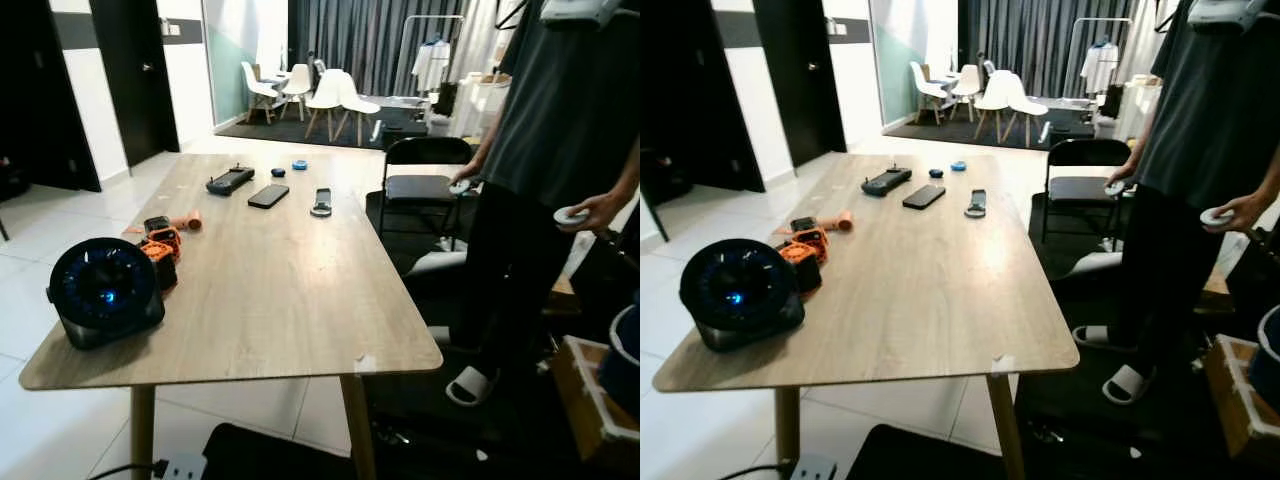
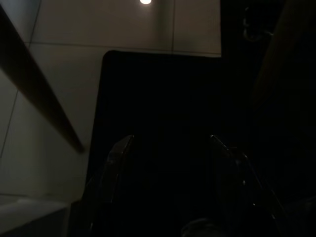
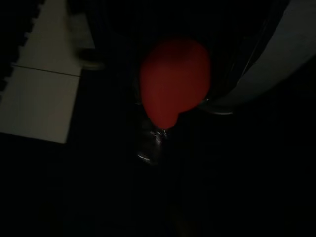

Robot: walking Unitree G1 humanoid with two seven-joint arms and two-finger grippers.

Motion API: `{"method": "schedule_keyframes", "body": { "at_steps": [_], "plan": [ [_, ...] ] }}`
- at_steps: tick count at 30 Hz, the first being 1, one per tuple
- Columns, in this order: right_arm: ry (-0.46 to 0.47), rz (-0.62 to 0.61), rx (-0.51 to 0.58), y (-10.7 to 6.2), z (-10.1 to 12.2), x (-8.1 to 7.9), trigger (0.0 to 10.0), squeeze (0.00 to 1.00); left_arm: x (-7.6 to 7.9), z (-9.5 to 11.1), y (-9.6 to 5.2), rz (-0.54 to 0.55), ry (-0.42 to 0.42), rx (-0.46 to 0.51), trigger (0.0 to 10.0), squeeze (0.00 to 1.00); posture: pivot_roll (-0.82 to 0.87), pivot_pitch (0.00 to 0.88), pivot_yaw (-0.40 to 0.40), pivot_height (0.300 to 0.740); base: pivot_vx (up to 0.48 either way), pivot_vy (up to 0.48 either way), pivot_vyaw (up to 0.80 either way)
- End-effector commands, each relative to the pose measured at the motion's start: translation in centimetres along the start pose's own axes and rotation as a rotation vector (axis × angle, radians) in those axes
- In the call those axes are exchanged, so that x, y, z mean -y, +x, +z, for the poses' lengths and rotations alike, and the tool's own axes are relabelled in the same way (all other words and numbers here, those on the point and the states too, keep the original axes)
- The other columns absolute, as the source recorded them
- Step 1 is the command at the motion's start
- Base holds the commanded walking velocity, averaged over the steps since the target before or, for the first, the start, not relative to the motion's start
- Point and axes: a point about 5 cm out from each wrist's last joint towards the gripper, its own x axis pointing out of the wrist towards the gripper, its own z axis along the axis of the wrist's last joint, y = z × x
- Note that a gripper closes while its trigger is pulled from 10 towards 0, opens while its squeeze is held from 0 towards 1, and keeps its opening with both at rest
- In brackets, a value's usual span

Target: Hang keys on a hook

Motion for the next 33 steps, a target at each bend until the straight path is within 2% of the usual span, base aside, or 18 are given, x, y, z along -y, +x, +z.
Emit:
{"method": "schedule_keyframes", "body": {
  "at_steps": [1, 20, 33],
  "plan": [
    [0.013, -0.008, 0.000, -0.07, -0.19, 0.23, 10.0, 0.00, -0.03, -0.72, -0.29, 0.000, -0.006, -0.026, 10.0, 0.00, 0.08, 0.043, -0.016, 0.740, -0.319, 0.000, 0.00],
    [0.013, -0.008, 0.001, -0.07, -0.17, 0.15, 10.0, 0.00, -0.12, -0.59, -0.27, -0.005, 0.000, -0.020, 10.0, 0.00, 0.08, 0.031, -0.010, 0.740, -0.319, 0.000, 0.00],
    [0.017, -0.009, -0.005, -0.15, -0.49, 0.14, 10.0, 0.00, -0.17, -0.48, -0.21, -0.006, 0.009, -0.021, 10.0, 0.00, 0.08, 0.031, -0.006, 0.740, 0.000, 0.000, 0.00]
  ]
}}
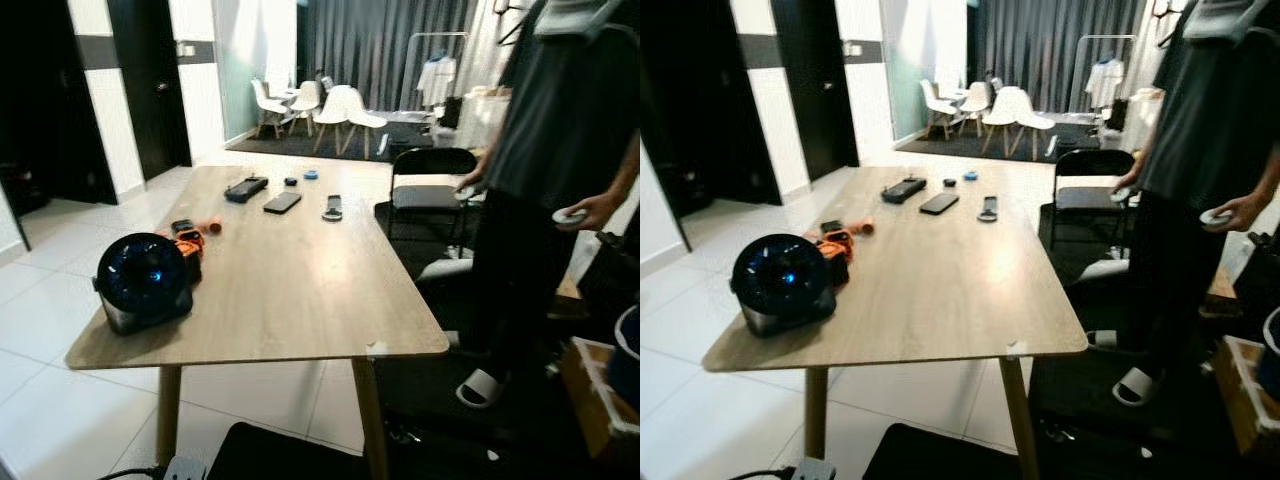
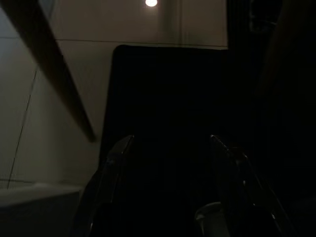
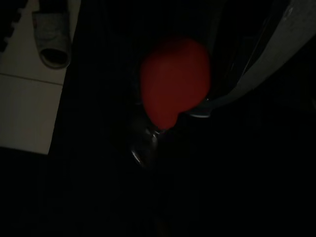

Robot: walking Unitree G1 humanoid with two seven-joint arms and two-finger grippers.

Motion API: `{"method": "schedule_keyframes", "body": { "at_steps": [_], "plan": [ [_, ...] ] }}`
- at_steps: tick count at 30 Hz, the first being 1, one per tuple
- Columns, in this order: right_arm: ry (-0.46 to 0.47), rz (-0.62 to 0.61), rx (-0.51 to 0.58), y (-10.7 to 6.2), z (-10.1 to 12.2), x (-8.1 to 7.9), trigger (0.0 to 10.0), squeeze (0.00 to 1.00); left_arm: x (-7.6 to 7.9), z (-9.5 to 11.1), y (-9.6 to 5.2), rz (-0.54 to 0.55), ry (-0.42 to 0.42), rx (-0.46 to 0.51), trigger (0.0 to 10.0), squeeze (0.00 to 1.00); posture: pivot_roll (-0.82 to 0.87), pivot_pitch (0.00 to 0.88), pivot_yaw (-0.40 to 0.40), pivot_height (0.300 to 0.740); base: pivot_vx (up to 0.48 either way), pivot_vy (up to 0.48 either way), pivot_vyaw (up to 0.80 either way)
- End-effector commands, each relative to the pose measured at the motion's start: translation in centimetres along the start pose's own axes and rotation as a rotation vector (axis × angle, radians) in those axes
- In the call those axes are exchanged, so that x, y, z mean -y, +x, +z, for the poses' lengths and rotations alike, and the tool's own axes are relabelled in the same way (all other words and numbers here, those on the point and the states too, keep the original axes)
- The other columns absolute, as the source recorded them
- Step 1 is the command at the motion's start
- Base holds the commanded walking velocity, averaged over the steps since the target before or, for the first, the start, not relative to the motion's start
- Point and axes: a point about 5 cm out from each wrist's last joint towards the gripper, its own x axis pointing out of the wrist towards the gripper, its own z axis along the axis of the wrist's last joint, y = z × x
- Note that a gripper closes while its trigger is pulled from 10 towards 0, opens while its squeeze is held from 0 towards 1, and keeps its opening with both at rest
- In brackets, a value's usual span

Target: Hang keys on a hook

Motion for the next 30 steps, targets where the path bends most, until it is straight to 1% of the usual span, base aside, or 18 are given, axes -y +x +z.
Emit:
{"method": "schedule_keyframes", "body": {
  "at_steps": [1, 20, 30],
  "plan": [
    [0.013, -0.007, 0.010, 0.02, 0.20, 0.15, 10.0, 0.00, -0.16, -0.18, -0.09, 0.000, 0.001, -0.009, 10.0, 0.00, 0.08, 0.032, -0.007, 0.740, 0.000, 0.000, 0.00],
    [0.013, -0.004, 0.009, 0.06, 0.27, 0.03, 10.0, 0.00, -0.12, -0.09, -0.06, 0.004, -0.010, -0.001, 10.0, 0.00, 0.09, 0.031, -0.007, 0.740, 0.000, 0.000, 0.00],
    [0.012, -0.004, 0.008, 0.08, 0.33, 0.05, 10.0, 0.00, 0.07, 0.10, 0.07, 0.004, -0.036, 0.007, 10.0, 0.00, 0.08, 0.030, -0.009, 0.740, 0.000, 0.000, 0.00]
  ]
}}
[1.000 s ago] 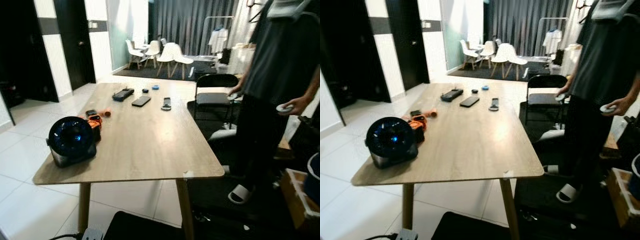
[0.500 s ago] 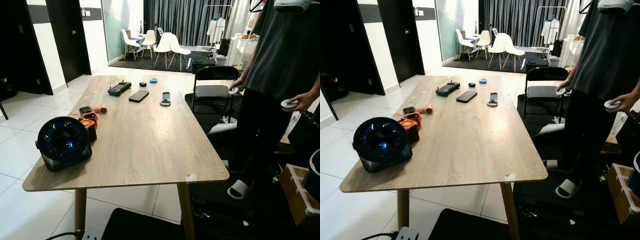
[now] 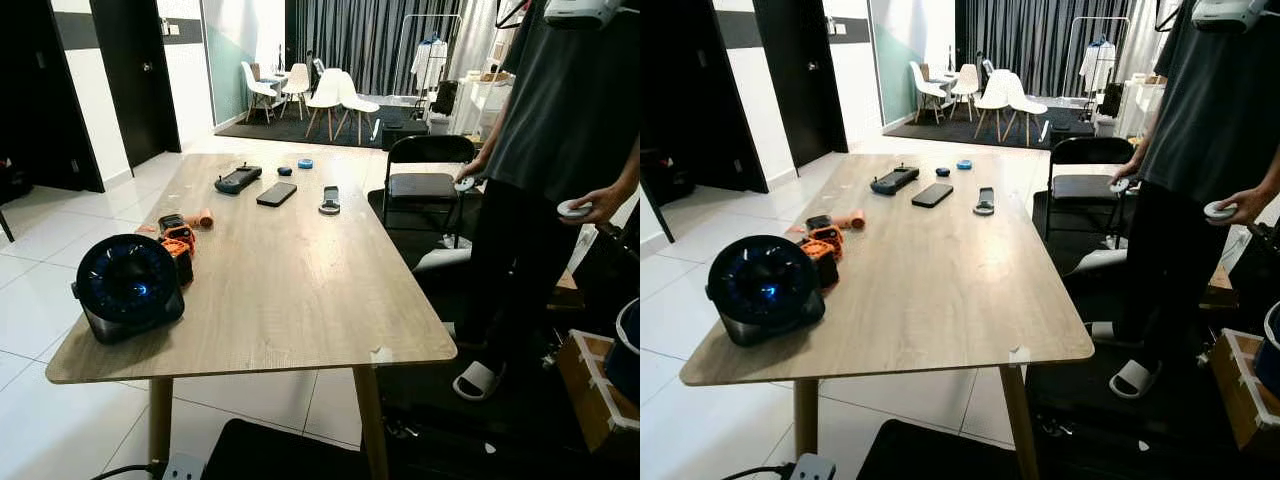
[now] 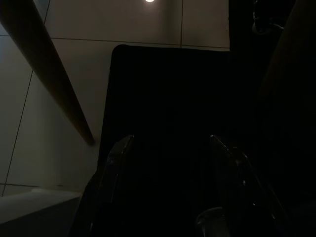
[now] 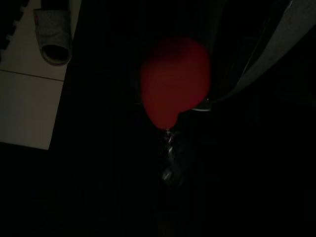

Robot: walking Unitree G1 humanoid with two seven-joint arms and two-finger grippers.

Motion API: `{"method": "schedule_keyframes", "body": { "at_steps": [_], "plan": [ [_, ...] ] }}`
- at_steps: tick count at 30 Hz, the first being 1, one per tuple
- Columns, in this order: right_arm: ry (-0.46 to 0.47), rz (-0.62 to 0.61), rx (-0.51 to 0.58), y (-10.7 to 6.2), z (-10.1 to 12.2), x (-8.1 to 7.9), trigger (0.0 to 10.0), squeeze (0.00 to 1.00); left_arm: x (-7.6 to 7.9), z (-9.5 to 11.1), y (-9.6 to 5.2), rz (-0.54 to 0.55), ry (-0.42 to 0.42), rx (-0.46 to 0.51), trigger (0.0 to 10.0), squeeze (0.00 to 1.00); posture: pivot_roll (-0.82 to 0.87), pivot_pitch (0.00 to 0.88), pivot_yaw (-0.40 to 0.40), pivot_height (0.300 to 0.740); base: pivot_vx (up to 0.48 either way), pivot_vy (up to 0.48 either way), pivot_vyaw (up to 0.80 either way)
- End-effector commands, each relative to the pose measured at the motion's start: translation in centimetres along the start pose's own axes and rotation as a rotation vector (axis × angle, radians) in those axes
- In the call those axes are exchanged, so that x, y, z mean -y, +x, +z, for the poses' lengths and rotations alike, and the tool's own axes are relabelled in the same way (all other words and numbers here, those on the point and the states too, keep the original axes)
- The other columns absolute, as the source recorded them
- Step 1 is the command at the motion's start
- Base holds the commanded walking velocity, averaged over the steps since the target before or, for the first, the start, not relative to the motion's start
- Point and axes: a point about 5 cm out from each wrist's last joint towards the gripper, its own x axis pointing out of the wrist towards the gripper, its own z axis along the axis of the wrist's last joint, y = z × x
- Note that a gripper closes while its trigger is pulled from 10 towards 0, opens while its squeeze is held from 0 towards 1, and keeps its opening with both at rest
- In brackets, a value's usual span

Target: Hang keys on a hook

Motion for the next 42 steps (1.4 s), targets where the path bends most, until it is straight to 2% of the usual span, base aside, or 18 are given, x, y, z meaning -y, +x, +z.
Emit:
{"method": "schedule_keyframes", "body": {
  "at_steps": [1, 21, 42],
  "plan": [
    [0.013, -0.007, -0.004, -0.05, -0.17, 0.16, 10.0, 0.00, 0.23, -0.05, 0.04, -0.006, -0.015, -0.001, 10.0, 0.00, 0.08, 0.030, -0.009, 0.740, 0.000, 0.000, 0.00],
    [0.010, -0.006, 0.001, -0.03, -0.04, 0.20, 10.0, 0.00, 0.17, -0.02, -0.06, -0.014, -0.018, 0.011, 10.0, 0.00, 0.08, 0.026, -0.011, 0.740, 0.000, 0.000, 0.00],
    [0.004, -0.004, 0.005, 0.00, 0.12, 0.20, 10.0, 0.00, 0.19, 0.05, -0.08, -0.026, -0.012, 0.017, 10.0, 0.00, 0.08, 0.014, -0.013, 0.740, -0.360, 0.000, 0.00]
  ]
}}
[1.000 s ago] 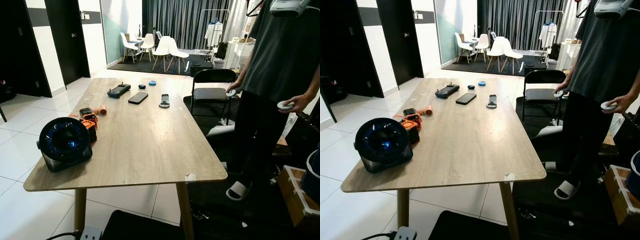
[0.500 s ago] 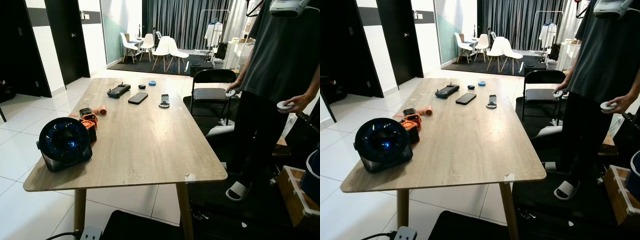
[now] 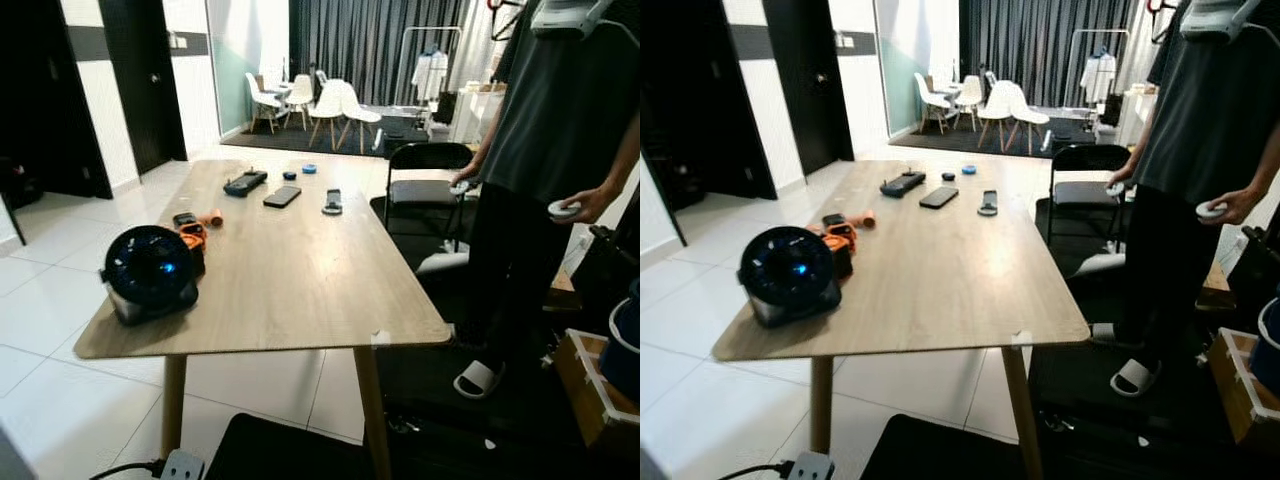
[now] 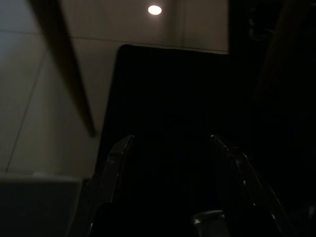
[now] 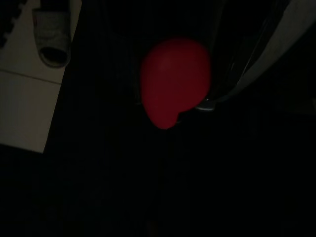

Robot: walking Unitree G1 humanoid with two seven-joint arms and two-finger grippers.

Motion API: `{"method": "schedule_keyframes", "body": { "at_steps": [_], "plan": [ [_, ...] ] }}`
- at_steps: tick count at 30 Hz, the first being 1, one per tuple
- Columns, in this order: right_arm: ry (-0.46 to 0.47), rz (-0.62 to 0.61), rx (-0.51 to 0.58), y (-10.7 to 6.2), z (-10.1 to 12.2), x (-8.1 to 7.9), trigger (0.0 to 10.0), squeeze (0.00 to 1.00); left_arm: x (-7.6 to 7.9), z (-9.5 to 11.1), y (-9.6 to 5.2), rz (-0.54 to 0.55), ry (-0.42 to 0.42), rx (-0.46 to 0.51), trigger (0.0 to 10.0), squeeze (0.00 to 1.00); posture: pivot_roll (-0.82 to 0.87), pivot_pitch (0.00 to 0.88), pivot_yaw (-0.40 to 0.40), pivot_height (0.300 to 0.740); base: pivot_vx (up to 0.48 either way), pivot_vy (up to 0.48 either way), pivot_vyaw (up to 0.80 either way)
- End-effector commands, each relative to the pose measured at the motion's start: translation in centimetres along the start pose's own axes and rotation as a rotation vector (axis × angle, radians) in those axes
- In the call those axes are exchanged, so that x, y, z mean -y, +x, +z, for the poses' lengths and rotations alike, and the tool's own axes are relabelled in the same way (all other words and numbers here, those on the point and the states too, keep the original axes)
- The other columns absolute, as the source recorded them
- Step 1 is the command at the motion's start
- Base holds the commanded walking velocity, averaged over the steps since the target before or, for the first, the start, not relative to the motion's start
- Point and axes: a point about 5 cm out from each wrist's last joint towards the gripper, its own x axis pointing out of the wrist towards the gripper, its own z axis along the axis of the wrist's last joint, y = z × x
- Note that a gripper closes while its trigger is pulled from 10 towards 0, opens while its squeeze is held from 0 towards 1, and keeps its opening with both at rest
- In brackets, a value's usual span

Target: Hang keys on a hook

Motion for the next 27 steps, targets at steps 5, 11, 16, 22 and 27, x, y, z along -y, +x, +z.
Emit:
{"method": "schedule_keyframes", "body": {
  "at_steps": [5, 11, 16, 22, 27],
  "plan": [
    [0.008, -0.003, -0.002, -0.06, -0.18, 0.10, 10.0, 0.00, 0.06, -0.05, -0.04, -0.006, 0.002, 0.001, 10.0, 0.00, 0.08, 0.013, -0.013, 0.740, -0.399, 0.000, 0.00],
    [0.009, -0.003, -0.003, -0.06, -0.23, 0.03, 10.0, 0.00, 0.03, -0.01, -0.04, -0.010, 0.006, 0.002, 10.0, 0.00, 0.08, 0.015, -0.011, 0.740, -0.399, 0.000, 0.00],
    [0.011, -0.004, -0.006, -0.07, -0.30, 0.02, 10.0, 0.00, -0.01, 0.03, -0.03, -0.011, 0.010, 0.001, 10.0, 0.00, 0.09, 0.016, -0.009, 0.740, -0.398, 0.000, 0.00],
    [0.013, -0.003, -0.006, -0.07, -0.29, -0.02, 10.0, 0.00, -0.10, 0.06, -0.03, -0.010, 0.026, -0.003, 10.0, 0.00, 0.09, 0.017, -0.008, 0.740, -0.130, 0.000, 0.00],
    [0.014, -0.003, -0.006, -0.06, -0.26, -0.05, 10.0, 0.00, 0.02, 0.09, -0.03, -0.014, 0.025, 0.005, 10.0, 0.00, 0.09, 0.021, -0.008, 0.740, 0.000, 0.000, 0.00]
  ]
}}
